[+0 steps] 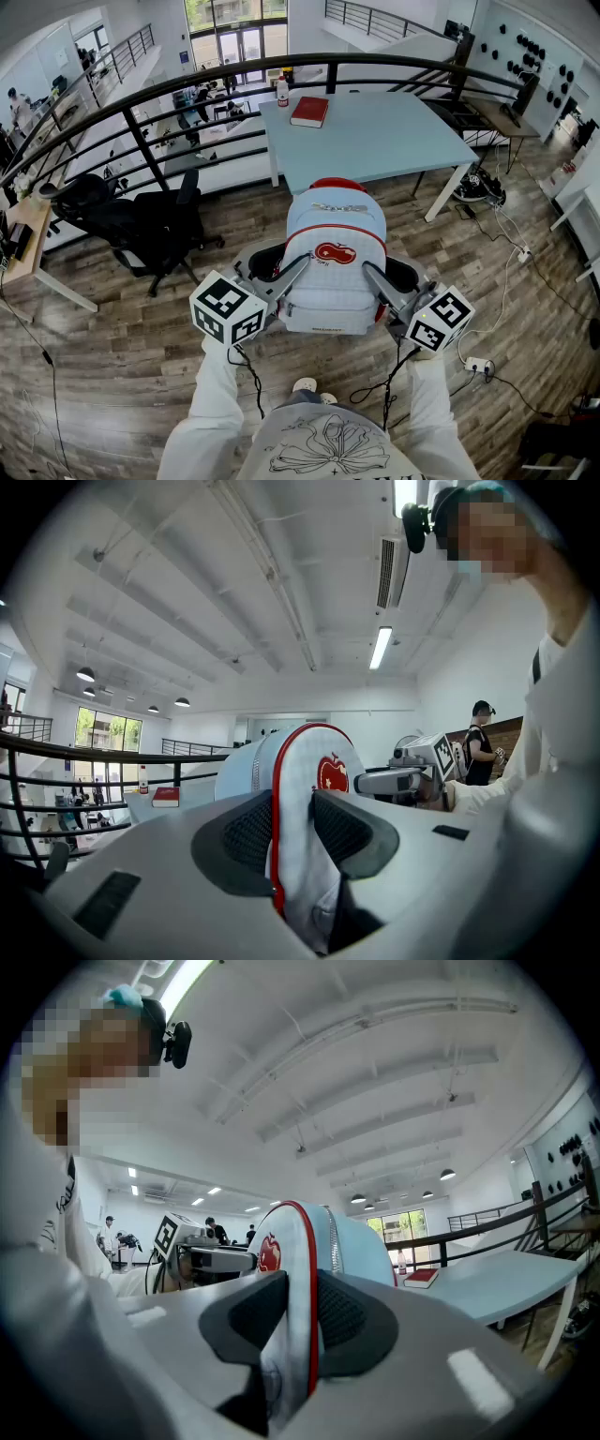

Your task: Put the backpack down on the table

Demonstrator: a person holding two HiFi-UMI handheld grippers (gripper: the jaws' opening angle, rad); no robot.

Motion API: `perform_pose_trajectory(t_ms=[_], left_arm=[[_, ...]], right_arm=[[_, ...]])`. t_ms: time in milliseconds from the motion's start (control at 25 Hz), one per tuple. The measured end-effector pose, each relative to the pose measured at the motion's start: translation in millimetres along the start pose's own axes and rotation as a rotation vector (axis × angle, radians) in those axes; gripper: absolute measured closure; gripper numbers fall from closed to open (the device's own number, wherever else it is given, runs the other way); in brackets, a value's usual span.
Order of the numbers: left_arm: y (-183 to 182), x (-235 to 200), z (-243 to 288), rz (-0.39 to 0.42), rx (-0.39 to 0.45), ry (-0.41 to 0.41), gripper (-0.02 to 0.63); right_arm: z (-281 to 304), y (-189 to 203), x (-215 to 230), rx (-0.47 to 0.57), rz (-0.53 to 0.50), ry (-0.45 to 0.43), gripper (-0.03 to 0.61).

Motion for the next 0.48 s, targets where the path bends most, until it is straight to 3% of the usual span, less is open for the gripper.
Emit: perform_pose_trajectory(t_ms=[480], left_arm=[[10,-34,8,-0.01,-0.003,0.028,0.483]], right_arm=[[29,12,13,-0.005,0.01,0.023,0.472]])
Point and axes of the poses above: the fingertips, and each gripper's own axes: z forward along the fingers, x to its right, y out of its underside, the point moved 5 cm from there along -z, backward along the fingers, and after that the axes turned 2 degrees about x, right-handed, at the moved point
